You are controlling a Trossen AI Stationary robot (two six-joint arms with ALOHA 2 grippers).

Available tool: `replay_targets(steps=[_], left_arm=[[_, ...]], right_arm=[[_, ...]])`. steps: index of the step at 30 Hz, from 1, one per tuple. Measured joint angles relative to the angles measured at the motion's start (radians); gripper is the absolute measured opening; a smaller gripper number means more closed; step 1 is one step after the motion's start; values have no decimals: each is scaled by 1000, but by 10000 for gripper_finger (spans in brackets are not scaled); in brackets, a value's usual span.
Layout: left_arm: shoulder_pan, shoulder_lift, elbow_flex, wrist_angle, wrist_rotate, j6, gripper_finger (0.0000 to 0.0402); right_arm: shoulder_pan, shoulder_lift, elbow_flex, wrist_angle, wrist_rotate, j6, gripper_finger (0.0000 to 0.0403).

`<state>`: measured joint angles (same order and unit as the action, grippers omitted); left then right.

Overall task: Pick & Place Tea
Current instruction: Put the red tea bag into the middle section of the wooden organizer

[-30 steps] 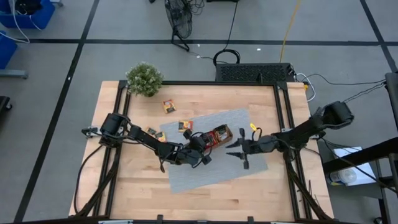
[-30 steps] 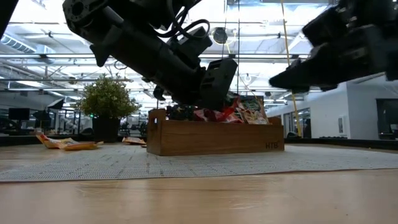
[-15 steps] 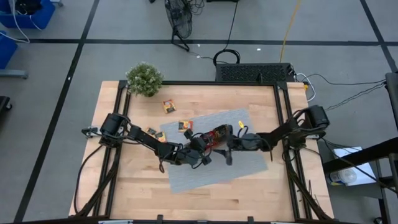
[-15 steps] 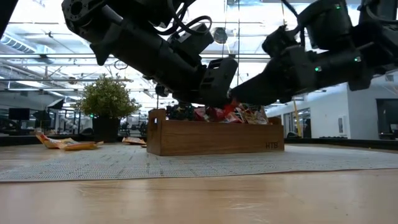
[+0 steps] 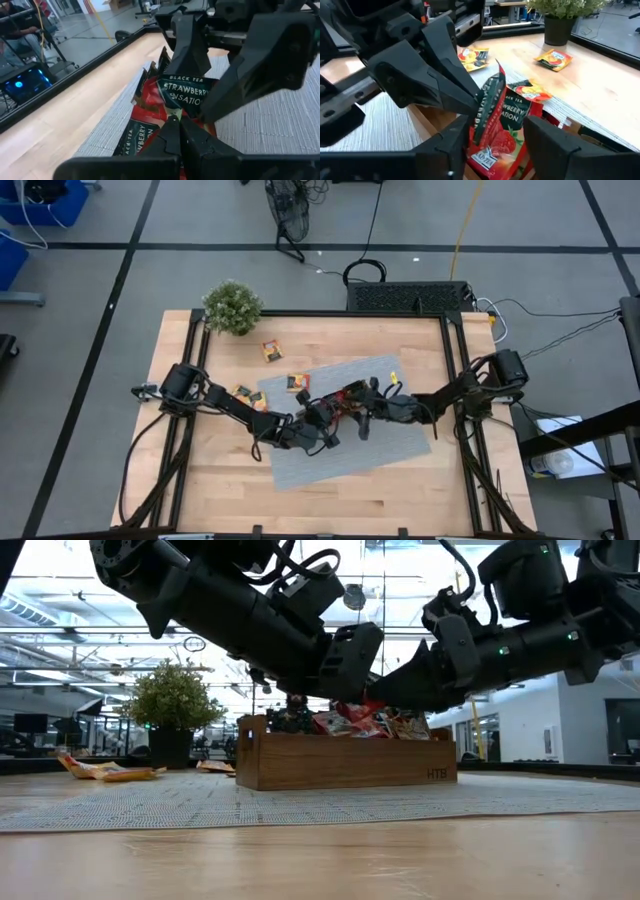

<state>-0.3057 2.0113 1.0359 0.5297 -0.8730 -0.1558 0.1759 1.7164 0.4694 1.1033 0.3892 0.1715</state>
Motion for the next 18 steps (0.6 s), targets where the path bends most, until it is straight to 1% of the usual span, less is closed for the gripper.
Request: replay_targets(steps=[3,6,7,10,13,18], left_arm=[[-5,0,0,-1,5,-2,0],[-11,0,0,0,8,-3,1],[-12,0,0,1,8,-3,3],[-27,0,0,3,7,9,13],[-47,-10,0,12,3,75,23],[-80,-46,0,25,12,133,21]], right_arm=[[16,0,0,31,-1,-17,115],[28,0,0,74,-35,-76,33],[29,0,-1,86,-47,-97,17],[35,-5,-1,87,-49,-108,4],[35,-19,-1,68,-53,-121,2],[34,-44,-1,60,-50,-153,1]])
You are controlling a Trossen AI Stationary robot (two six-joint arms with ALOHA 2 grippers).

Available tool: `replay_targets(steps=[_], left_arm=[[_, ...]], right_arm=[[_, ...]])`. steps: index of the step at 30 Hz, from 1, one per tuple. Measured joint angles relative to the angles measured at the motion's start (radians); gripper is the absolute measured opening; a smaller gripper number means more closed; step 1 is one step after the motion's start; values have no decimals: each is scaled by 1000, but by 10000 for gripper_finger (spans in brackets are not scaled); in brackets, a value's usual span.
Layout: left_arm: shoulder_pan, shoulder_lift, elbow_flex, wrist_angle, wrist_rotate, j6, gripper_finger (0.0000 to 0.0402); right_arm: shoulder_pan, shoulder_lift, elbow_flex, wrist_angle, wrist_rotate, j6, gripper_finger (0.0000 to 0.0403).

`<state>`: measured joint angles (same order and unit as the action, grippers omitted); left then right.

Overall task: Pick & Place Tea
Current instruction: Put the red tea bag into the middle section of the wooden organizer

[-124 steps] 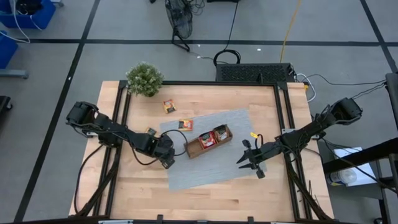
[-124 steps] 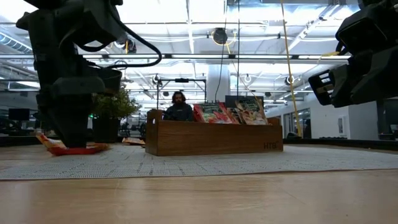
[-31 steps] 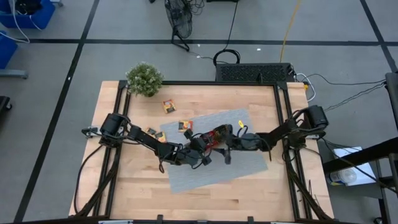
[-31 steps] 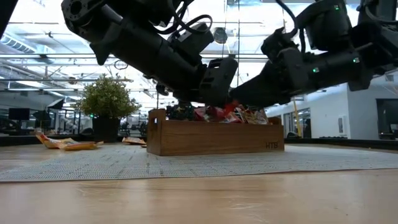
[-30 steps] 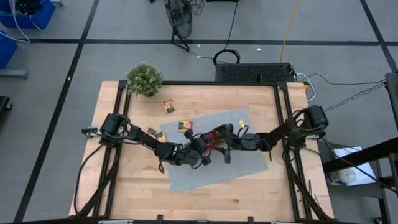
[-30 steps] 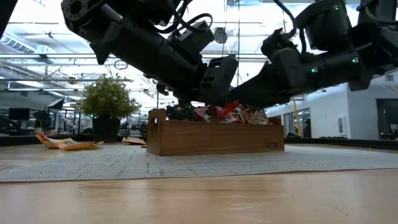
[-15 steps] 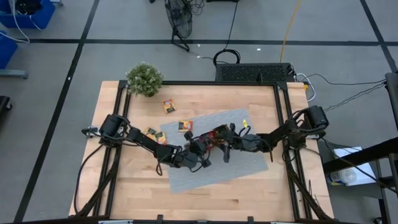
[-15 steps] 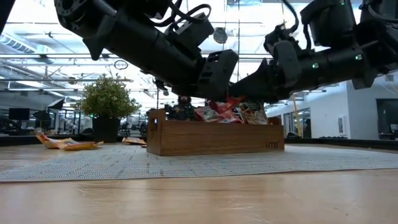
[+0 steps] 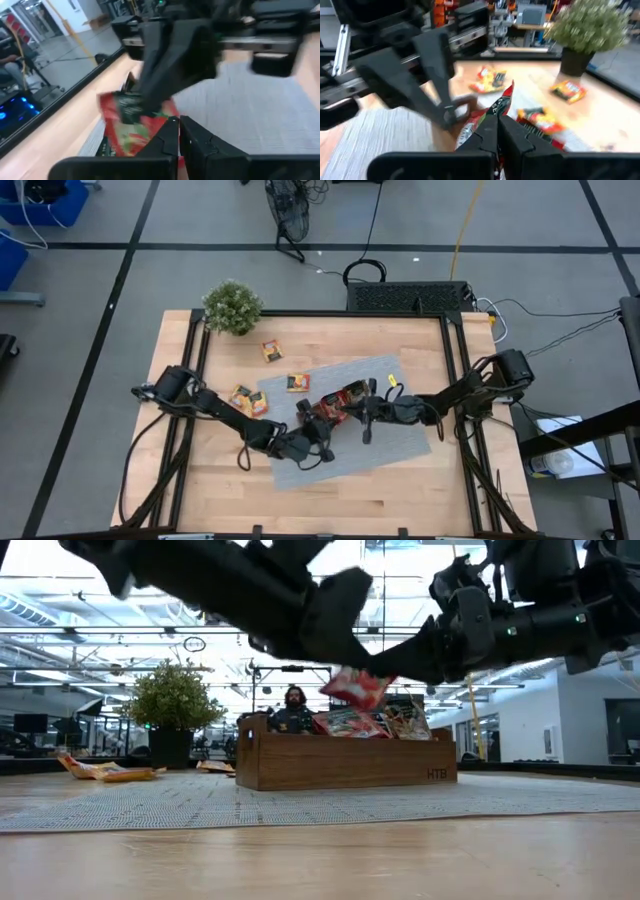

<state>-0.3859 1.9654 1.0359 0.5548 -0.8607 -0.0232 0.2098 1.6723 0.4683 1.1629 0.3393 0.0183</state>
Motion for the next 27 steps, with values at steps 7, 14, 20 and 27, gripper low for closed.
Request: replay_targets(steps=[7,14,20,27], left_arm=[[-61,-93,0,-14,-3,26,3],[-114,-220,0,-107,-5,29,30],[-113,-248,-32,-146,-6,21,45],[-101,-247,-76,-157,-5,-50,46]], right_arm=[[-1,-151,51,-272,-35,-263,1],[-16,-218,323,-1034,-55,-519,0],[-84,-201,360,-1053,-145,-613,0],[-135,-179,351,-1031,-319,-611,0]])
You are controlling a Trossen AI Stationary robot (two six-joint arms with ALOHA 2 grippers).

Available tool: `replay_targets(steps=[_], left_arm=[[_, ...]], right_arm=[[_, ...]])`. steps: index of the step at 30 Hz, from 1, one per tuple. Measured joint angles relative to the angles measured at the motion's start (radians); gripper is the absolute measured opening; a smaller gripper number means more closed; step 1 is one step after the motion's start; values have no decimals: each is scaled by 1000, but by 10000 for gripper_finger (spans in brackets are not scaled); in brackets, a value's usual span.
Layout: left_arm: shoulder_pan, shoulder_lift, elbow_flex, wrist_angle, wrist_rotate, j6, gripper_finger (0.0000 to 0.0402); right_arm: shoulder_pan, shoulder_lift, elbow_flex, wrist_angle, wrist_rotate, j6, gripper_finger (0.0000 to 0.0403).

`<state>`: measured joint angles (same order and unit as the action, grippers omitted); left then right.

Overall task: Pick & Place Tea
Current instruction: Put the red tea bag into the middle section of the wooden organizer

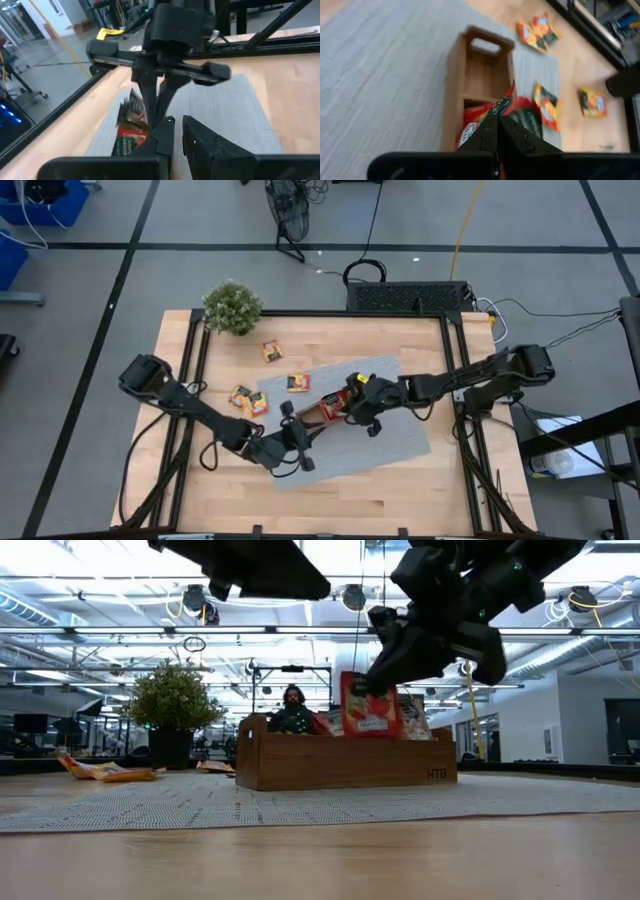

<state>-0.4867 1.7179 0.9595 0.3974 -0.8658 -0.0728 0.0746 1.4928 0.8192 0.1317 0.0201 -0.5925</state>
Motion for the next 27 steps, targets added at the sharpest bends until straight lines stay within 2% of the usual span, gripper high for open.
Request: replay_targets(steps=[5,10,21,27], left_arm=[[14,-1,-8,17,0,-2,46],[24,0,-10,-7,0,-27,47],[28,0,-10,-80,4,-73,47],[47,0,-10,-97,2,-107,47]], right_arm=[[-31,70,1,62,-45,-26,0],[-43,126,0,125,-43,-62,0],[-15,131,-1,164,139,-163,0],[-14,153,0,242,136,-186,0]])
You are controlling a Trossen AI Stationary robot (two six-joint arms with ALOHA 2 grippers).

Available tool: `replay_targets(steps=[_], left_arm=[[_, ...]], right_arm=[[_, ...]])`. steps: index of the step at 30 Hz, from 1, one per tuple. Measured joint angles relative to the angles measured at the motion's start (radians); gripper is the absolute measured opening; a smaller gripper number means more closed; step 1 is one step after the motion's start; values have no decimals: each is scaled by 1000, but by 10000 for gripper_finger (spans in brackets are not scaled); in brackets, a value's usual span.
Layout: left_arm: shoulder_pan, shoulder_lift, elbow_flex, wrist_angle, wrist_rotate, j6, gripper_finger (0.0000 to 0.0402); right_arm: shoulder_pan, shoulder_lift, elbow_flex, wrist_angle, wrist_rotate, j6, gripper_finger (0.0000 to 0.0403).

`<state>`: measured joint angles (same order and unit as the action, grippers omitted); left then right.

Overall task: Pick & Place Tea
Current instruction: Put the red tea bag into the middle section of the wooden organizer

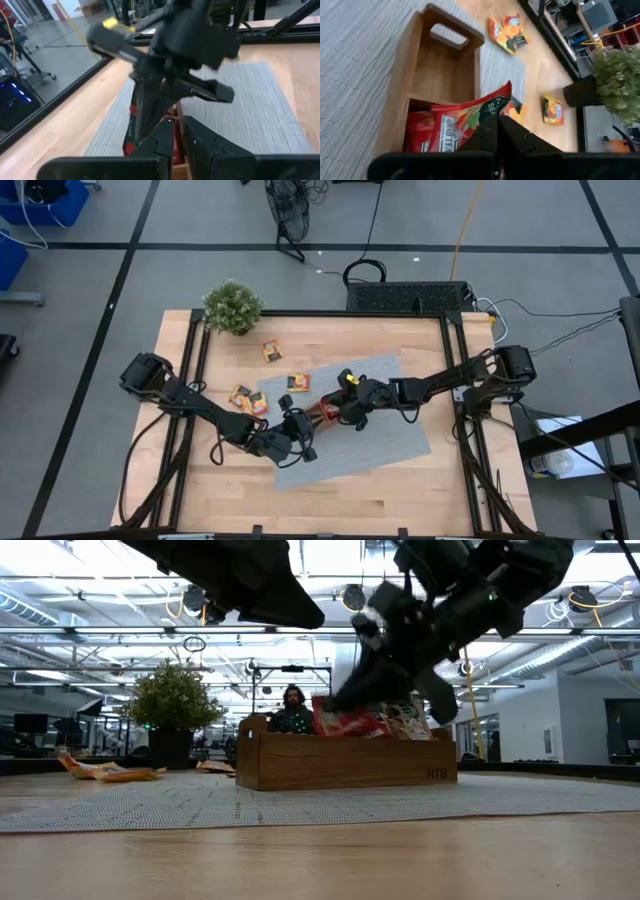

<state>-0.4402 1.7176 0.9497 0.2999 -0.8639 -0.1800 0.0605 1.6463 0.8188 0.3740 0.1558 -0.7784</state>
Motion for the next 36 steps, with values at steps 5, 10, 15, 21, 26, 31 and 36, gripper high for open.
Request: replay_targets(steps=[5,10,15,21,26,31,36], left_arm=[[3,0,0,-23,0,-32,47],[3,0,0,-30,0,-35,47],[3,0,0,-31,1,-37,47],[3,0,0,-35,0,-43,47],[3,0,0,-35,0,-44,47],[3,0,0,-35,1,-45,47],[3,0,0,-40,1,-51,47]], right_arm=[[3,39,-2,-39,4,2,0],[14,29,-21,-29,76,10,0],[13,27,-22,2,83,31,11],[13,27,-22,35,84,33,41],[13,27,-22,54,90,33,74],[33,0,-22,65,197,33,104],[62,-57,-23,44,275,85,121]])
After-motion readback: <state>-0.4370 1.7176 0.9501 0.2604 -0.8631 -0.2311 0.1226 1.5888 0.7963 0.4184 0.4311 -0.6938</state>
